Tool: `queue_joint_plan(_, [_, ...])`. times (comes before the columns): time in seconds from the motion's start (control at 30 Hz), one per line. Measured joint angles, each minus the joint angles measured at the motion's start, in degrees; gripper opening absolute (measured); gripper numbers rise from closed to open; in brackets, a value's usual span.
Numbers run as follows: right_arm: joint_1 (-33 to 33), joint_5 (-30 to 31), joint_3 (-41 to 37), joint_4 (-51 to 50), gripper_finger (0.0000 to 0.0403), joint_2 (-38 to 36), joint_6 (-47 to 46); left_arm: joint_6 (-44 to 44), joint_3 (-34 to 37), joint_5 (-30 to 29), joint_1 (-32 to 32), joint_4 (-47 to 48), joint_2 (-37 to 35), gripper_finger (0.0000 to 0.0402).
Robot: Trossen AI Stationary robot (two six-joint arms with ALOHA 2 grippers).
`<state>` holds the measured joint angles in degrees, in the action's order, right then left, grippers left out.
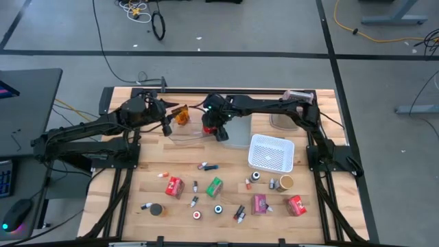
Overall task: Pick & Place Kitchen Items
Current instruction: Put the red seasoning can into the transparent bin, then put the golden seasoning bottle into the transparent bin
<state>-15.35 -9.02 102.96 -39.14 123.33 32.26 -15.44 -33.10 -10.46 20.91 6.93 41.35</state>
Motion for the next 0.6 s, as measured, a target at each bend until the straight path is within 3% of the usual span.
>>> queue_joint_plan(0.6, [0.2,0.6,-0.2,1.3,0.0276,-0.1,-1.2,0.1,0.0,0.0,0.0,0.1,0.0,0.0153])
